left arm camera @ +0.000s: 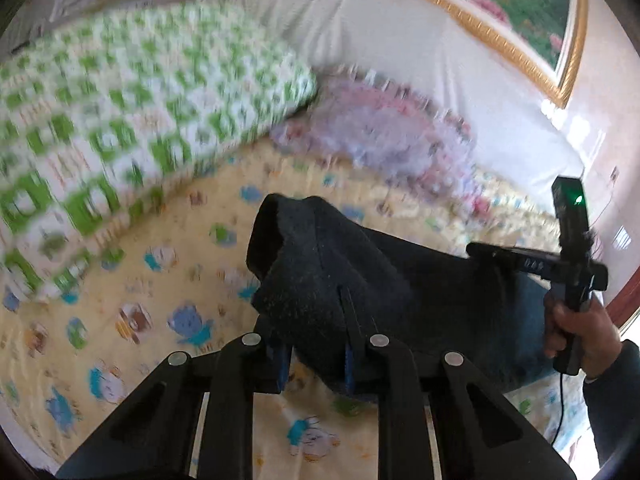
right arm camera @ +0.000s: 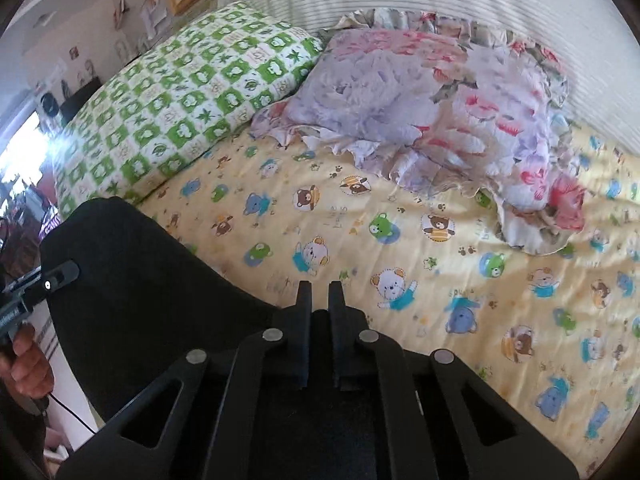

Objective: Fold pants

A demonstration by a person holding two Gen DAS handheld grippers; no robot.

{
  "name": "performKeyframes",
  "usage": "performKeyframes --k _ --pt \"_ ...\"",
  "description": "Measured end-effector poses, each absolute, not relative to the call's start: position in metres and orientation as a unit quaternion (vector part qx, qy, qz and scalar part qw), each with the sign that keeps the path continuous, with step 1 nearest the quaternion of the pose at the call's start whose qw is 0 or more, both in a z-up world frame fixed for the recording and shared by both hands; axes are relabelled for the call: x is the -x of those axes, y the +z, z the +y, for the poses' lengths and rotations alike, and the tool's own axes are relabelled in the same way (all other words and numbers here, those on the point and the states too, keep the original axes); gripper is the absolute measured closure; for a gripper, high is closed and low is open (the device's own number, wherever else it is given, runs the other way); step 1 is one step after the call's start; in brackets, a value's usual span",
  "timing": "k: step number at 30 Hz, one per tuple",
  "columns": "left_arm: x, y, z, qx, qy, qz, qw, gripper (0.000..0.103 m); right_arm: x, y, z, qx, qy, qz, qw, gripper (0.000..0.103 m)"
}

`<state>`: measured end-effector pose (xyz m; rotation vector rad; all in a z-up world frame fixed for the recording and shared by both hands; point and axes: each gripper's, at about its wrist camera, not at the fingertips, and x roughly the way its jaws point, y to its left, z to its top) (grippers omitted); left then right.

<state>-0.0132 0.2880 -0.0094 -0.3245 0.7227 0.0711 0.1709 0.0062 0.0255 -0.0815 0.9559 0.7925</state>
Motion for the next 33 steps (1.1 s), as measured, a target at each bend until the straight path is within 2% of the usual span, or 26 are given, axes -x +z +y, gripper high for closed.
performKeyframes --k 2,3,4,7,9,15,20,22,33 --pt "0.007 -0.028 0.290 0.149 0.048 0.373 0.915 0.083 -0.176 0.010 0.009 0.027 0.369 0.463 0.805 0.094" --pt "0.007 -0.033 0.293 0.146 0.050 0.378 0.913 0.079 -0.176 0.000 0.011 0.026 0.367 0.470 0.802 0.094" --pt "0.008 -0.035 0.295 0.145 0.053 0.382 0.911 0.071 -0.177 -0.008 0.010 0.022 0.363 0.474 0.802 0.093" --pt "0.020 -0.027 0.304 0.151 0.061 0.372 0.914 0.054 -0.175 -0.014 0.000 -0.014 0.360 0.471 0.806 0.087" --pt "0.026 -0.020 0.309 0.152 0.068 0.365 0.916 0.046 -0.169 -0.003 -0.014 -0.044 0.358 0.452 0.816 0.087" --pt "0.039 0.002 0.306 0.148 0.075 0.350 0.922 0.045 -0.140 0.030 -0.074 -0.075 0.323 0.406 0.851 0.086" --pt "0.030 0.021 0.281 0.150 0.037 0.341 0.927 0.042 -0.122 0.036 -0.132 -0.093 0.276 0.410 0.864 0.086" --pt "0.022 0.027 0.264 0.145 0.015 0.341 0.929 0.039 -0.111 0.036 -0.162 -0.110 0.248 0.414 0.869 0.086" --pt "-0.035 0.031 0.148 0.103 -0.129 0.374 0.913 0.036 -0.060 0.042 -0.277 -0.183 0.154 0.397 0.886 0.085"
